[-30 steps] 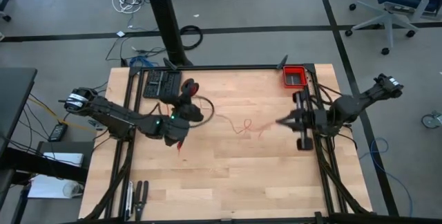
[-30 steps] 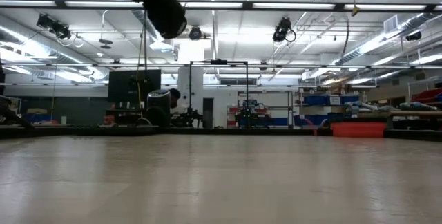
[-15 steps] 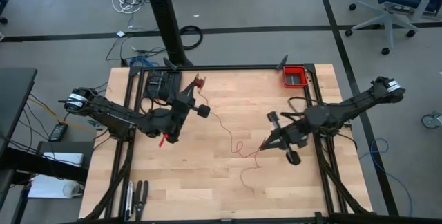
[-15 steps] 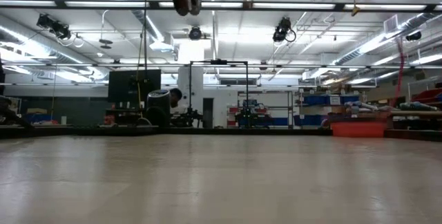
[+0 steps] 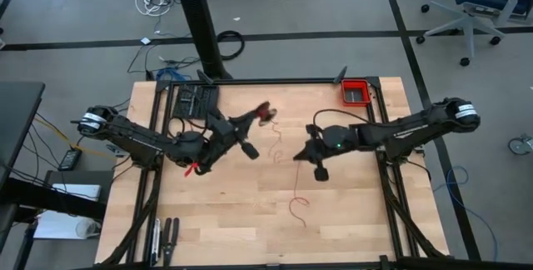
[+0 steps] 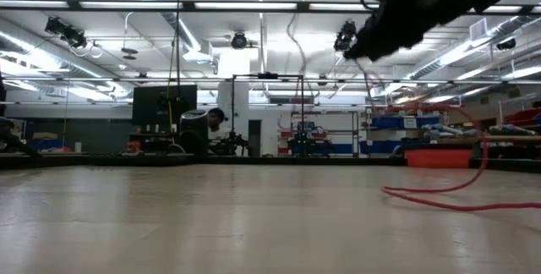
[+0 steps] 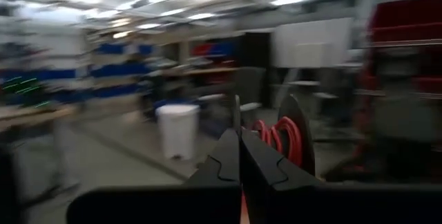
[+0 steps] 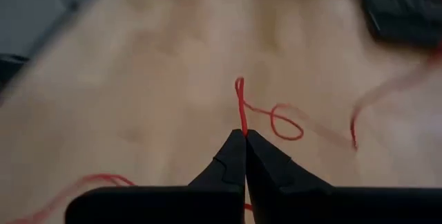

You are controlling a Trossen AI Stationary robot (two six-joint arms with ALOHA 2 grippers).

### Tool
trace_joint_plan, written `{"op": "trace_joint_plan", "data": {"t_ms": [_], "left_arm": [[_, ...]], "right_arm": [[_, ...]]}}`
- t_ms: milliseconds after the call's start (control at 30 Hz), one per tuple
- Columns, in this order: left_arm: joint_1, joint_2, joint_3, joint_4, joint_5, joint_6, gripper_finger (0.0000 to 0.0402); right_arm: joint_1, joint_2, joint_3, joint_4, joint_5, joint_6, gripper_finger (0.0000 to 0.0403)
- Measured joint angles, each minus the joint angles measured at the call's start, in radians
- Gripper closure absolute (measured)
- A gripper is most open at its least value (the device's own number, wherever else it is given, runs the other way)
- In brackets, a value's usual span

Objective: Coil cords
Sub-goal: Uncoil the red wire from the black spool

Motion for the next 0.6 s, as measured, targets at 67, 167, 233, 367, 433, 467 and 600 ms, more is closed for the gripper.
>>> {"op": "trace_joint_plan", "data": {"t_ms": [67,167,233,367,433,467,600], "left_arm": [[-0.004,0.000,0.000,-0.039,0.098,0.001,0.0400],[-0.004,0.000,0.000,-0.114,0.281,0.021,0.0400],[-0.004,0.000,0.000,-0.190,0.401,0.063,0.0400],[-0.005,0.000,0.000,-0.347,0.472,0.082,0.0400],[-0.004,0.000,0.000,-0.415,0.452,0.082,0.0400],[-0.003,0.000,0.000,-0.452,0.428,0.083,0.0400],[-0.003,0.000,0.000,-0.574,0.297,0.082,0.0400]], "right_arm": [[-0.034,0.003,0.000,-0.060,0.076,0.045,0.0403],[-0.083,-0.005,0.000,-0.145,0.216,0.129,0.0403],[-0.111,-0.023,0.000,-0.202,0.308,0.188,0.0403],[-0.147,-0.066,0.000,-0.289,0.482,0.276,0.0403],[-0.154,-0.091,0.000,-0.303,0.577,0.305,0.0403],[-0.155,-0.104,0.000,-0.313,0.622,0.314,0.0403],[-0.153,-0.159,0.000,-0.308,0.768,0.326,0.0403]]}}
